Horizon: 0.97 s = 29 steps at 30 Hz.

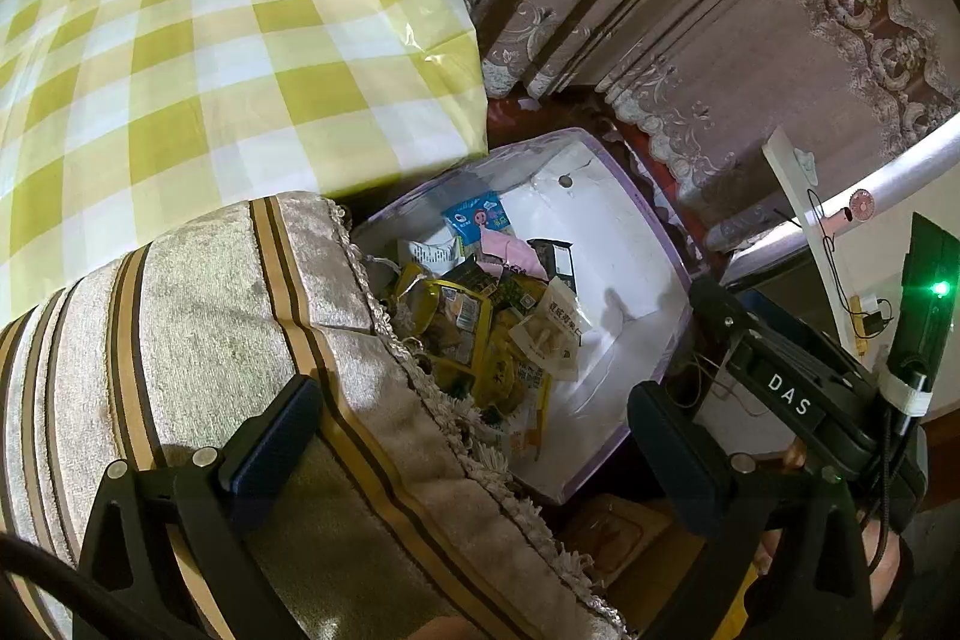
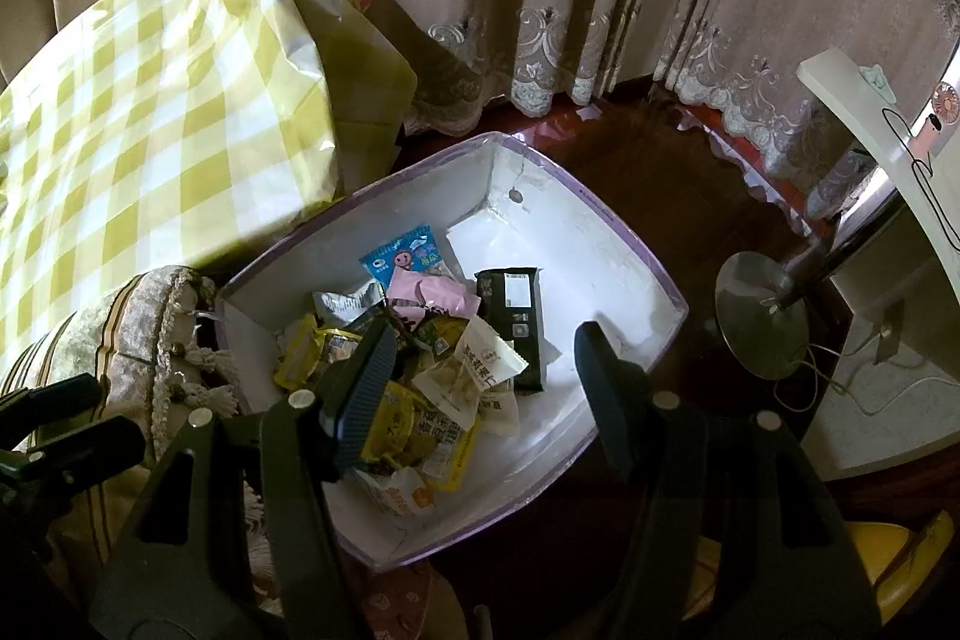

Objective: Organize snacks

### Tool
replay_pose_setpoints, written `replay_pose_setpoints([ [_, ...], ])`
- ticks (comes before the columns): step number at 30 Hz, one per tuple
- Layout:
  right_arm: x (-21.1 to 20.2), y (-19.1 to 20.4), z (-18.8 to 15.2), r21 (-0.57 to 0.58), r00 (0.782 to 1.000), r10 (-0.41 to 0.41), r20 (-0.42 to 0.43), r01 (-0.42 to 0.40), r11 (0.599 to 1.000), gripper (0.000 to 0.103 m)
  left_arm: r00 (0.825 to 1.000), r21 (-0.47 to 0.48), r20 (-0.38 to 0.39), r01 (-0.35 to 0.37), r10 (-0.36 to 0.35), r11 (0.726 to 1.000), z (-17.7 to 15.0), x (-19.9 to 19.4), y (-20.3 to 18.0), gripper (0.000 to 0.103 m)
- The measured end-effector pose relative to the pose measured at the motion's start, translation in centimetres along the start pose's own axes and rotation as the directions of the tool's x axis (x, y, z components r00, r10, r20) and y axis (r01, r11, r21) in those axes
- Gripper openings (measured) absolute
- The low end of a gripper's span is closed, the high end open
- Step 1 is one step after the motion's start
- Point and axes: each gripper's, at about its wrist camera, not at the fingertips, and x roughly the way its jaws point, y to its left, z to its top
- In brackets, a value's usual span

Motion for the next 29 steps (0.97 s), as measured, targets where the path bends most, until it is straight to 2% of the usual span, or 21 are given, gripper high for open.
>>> replay_pose_setpoints([
  [29, -0.08, -0.14, -0.13, 0.002, 1.000, 0.002, -0.002, -0.002, 1.000, 0.065, 1.000, 0.023, 0.005, -0.008, 0.008, 1.000, 0.18, 0.32, -0.27, 0.103],
])
